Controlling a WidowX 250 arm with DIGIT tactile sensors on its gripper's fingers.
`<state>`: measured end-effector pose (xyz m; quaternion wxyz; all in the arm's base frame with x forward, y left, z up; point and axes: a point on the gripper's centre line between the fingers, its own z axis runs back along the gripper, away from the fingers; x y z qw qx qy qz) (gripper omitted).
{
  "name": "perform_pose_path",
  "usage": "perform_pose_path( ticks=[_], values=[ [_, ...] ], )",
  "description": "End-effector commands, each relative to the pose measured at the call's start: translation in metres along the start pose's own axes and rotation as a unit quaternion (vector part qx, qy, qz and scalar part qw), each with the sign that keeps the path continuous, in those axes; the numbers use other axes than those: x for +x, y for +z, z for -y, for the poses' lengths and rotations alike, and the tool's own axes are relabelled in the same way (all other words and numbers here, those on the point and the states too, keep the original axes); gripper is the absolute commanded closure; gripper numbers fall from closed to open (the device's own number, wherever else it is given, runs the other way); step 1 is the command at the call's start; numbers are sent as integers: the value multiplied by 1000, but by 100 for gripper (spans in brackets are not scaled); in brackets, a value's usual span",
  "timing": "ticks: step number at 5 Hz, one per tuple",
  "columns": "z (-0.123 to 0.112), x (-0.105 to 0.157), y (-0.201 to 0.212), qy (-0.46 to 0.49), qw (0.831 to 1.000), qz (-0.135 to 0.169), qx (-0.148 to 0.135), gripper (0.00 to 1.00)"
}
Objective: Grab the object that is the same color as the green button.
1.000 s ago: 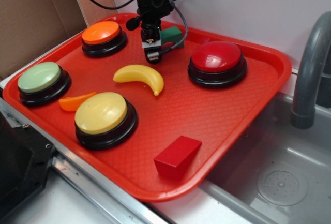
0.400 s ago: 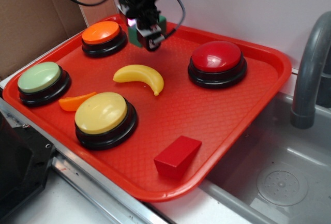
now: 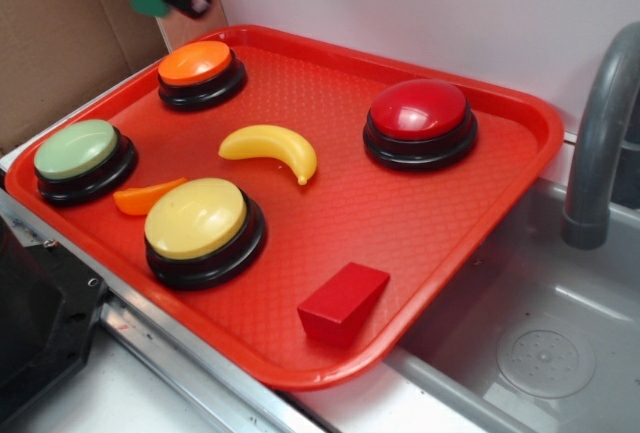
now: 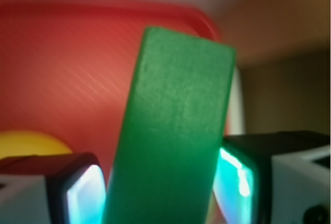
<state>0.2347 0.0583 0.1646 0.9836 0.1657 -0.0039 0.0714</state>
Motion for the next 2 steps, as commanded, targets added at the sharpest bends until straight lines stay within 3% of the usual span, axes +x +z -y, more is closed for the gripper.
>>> perform_pose_path(
  ticks=[1, 2],
  values=[
    [8, -34, 74, -3, 999, 28, -27, 100],
    [18, -43, 76, -45, 996, 22, -67, 100]
  ],
)
